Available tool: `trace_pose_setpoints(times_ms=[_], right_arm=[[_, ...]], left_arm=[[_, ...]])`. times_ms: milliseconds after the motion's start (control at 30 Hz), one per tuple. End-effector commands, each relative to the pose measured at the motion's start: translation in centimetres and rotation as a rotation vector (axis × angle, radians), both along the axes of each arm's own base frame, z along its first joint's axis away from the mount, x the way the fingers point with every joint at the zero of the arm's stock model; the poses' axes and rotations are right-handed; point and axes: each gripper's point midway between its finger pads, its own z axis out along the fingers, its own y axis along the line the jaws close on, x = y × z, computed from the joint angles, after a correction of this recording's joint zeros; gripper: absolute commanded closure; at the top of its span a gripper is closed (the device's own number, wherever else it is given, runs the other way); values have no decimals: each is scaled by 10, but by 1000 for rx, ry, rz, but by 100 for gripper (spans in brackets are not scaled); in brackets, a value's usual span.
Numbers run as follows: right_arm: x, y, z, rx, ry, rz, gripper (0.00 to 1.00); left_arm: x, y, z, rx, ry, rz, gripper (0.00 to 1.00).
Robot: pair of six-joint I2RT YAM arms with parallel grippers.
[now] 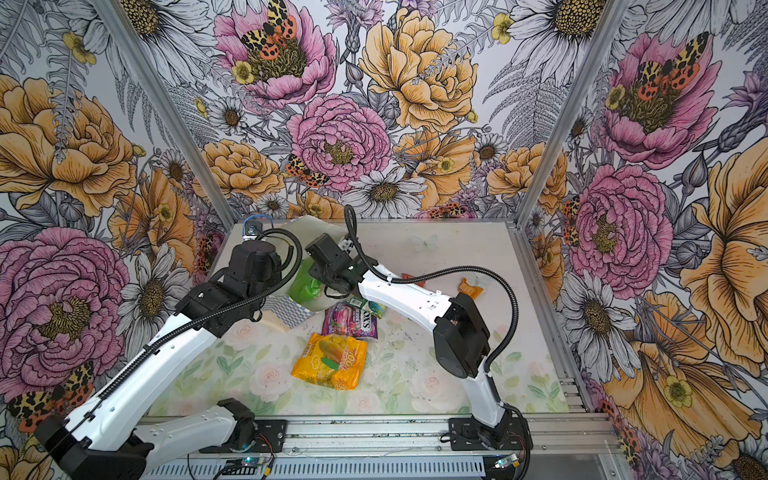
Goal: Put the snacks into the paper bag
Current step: 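Lower the chip bag into the paper bag held by the left gripper, then open the right gripper and withdraw it toward the remaining snacks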
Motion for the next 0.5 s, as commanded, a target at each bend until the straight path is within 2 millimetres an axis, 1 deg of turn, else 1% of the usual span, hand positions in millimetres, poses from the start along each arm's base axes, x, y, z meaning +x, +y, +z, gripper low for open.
trace_pose_setpoints(times_ms=[0,133,233,300,367,433,467], right_arm=[[7,-2,58,51,-121,19,57],[4,0,82,48,-185,82,56],[-3,7,111,57,-254,181,55],[-12,7,132,67,-302,251,55],[-22,1,154,61,-364,303,55],[-34,-11,176,41,-432,348,55],[-40,-21,183,18,-464,359,55]], left_arm=[[2,-1,3,-33,-22,-12,100],[3,3,2,-35,-20,0,100],[4,6,0,-41,-16,9,100],[5,10,0,-43,-14,25,100],[7,16,-3,-49,-8,43,100],[8,21,-4,-55,-3,57,100],[8,24,-4,-62,-3,62,100]])
